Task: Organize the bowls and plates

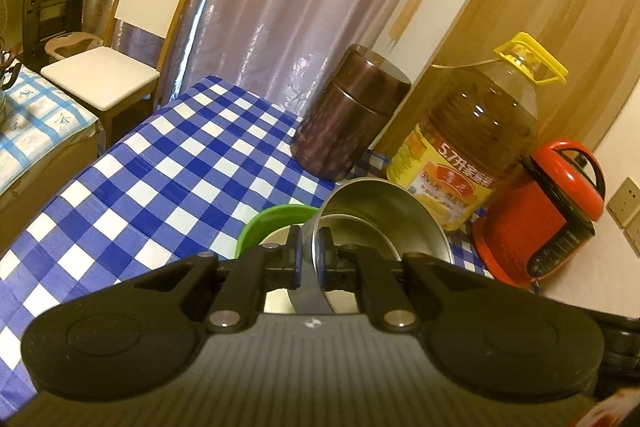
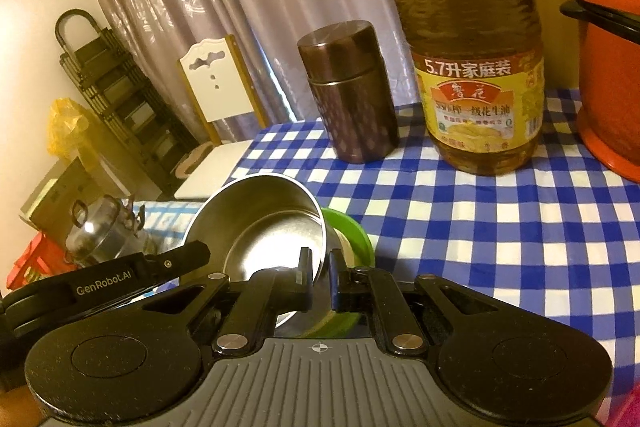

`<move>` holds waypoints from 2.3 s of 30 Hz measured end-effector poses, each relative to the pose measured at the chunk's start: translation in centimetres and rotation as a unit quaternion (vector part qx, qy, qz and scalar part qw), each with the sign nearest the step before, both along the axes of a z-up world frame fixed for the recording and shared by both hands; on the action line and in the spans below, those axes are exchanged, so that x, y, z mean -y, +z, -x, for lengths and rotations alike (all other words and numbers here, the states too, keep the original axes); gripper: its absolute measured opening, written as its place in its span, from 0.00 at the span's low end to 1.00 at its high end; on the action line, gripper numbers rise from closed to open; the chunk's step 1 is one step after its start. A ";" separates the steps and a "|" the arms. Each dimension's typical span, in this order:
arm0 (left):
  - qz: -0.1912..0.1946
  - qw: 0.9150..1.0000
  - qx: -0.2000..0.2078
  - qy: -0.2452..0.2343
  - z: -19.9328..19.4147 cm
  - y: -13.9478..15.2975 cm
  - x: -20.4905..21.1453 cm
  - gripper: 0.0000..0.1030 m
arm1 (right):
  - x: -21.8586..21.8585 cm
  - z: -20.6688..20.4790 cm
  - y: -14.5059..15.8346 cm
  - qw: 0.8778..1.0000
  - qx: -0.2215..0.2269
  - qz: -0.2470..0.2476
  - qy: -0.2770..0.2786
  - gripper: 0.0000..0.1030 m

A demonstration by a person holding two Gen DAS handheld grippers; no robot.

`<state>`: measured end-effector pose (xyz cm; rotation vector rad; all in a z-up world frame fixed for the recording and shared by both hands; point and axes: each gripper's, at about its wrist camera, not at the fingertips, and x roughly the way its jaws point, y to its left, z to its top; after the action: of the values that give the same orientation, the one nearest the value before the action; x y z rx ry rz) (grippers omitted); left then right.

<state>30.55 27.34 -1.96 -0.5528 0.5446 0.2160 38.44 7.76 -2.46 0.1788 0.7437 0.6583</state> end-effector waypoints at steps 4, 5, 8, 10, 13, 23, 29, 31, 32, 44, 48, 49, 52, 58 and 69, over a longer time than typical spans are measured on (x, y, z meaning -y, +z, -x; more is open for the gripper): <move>0.005 1.000 -0.003 0.004 -0.5 -0.4 -0.4 0.06 | -0.7 -0.8 -0.2 1.000 0.005 0.006 -0.001 0.07; 0.006 1.000 -0.005 0.005 -0.6 -0.5 -0.4 0.06 | -0.8 -1.0 -0.4 1.000 0.005 0.006 -0.001 0.07; 0.004 1.000 -0.010 0.006 -0.9 -0.9 -0.5 0.06 | -1.0 -1.4 -0.6 1.000 0.002 0.005 -0.001 0.07; 0.007 1.000 -0.013 0.007 -1.0 -1.2 -0.7 0.06 | -1.1 -1.7 -0.9 1.000 0.001 0.004 0.001 0.07; 0.009 1.000 -0.020 0.011 -1.1 -1.7 -0.9 0.06 | -1.3 -2.0 -1.3 1.000 -0.005 0.004 0.002 0.07; 0.011 0.999 -0.035 0.013 -1.6 -3.0 -1.3 0.06 | -1.8 -2.6 -2.7 1.000 -0.018 0.001 0.003 0.07; 0.007 0.999 -0.041 0.012 -1.8 -3.3 -1.1 0.06 | -1.7 -2.9 -3.2 1.000 -0.022 0.001 0.002 0.07; 0.006 0.999 -0.043 0.012 -1.8 -3.4 -1.1 0.06 | -1.8 -2.9 -3.3 1.000 -0.022 0.003 0.003 0.07; 0.005 0.999 -0.046 0.012 -1.9 -3.4 -1.0 0.06 | -1.8 -2.9 -3.4 1.000 -0.023 0.004 0.003 0.07; 0.003 0.998 -0.057 0.012 -2.1 -4.0 -1.0 0.06 | -2.0 -3.0 -3.9 1.000 -0.025 0.009 0.008 0.07; 0.004 0.998 -0.064 0.012 -2.4 -4.1 -1.0 0.17 | -1.9 -3.1 -3.9 1.000 -0.025 -0.003 0.009 0.08; 0.006 0.998 -0.058 0.010 -2.3 -4.1 -1.1 0.18 | -1.9 -3.2 -3.8 1.000 -0.024 -0.005 0.008 0.08; 0.003 0.999 -0.050 0.015 -2.0 -3.9 -1.2 0.19 | -1.4 -3.2 -3.4 1.000 -0.021 -0.023 0.004 0.09; 0.000 0.999 -0.036 0.031 -1.5 -3.3 -1.7 0.21 | -0.5 -3.7 -3.3 0.999 -0.019 -0.021 -0.024 0.21; -0.007 0.998 -0.053 0.030 -2.1 -4.9 -2.3 0.30 | 0.0 -4.2 -5.0 0.999 -0.038 -0.004 -0.032 0.54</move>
<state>32.61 29.61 -6.87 -0.5470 0.6304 0.3077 42.64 7.81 -7.45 0.2356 0.8057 0.5962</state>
